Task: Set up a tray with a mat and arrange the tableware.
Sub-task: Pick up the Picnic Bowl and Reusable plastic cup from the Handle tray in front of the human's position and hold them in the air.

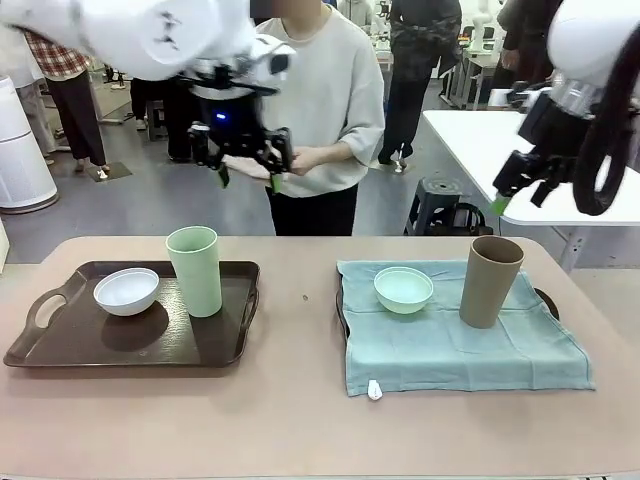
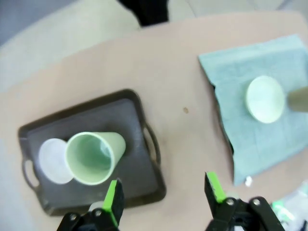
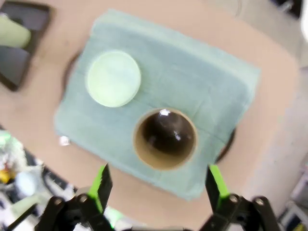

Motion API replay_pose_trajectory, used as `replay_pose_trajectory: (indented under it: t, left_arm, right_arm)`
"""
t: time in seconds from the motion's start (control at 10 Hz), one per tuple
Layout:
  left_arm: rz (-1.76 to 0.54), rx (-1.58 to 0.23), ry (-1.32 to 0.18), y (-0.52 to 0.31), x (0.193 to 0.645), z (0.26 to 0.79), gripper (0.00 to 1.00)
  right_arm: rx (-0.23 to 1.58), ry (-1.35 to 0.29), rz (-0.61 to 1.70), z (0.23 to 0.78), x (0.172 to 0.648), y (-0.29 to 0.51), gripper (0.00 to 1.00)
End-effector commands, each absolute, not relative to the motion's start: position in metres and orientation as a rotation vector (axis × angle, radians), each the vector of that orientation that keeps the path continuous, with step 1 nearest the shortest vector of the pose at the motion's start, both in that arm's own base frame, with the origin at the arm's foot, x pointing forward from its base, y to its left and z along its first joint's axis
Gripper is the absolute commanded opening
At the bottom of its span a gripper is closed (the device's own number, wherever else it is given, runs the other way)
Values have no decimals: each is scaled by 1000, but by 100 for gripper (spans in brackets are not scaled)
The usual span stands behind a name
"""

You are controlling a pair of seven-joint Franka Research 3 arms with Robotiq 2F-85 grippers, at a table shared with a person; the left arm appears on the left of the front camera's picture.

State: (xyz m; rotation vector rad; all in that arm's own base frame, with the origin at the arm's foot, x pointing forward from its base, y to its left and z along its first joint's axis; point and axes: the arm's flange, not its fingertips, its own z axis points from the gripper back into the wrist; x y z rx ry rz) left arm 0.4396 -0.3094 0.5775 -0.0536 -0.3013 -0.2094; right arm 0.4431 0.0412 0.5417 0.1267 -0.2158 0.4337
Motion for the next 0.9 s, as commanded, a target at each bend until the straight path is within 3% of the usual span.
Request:
replay_pose_trajectory:
  t: [0.0, 0.4, 0.8]
  left_arm:
    - [-247, -137, -213, -233, 436, 575, 88]
    - [-186, -115, -144, -121, 434, 580, 88]
    - [-173, -114, -143, -110, 436, 583, 88]
  right_arm:
    - [85, -181, 306, 533, 421, 11, 100]
    - [135, -48, 196, 507, 404, -35, 100]
    - [133, -54, 218, 504, 404, -41, 100]
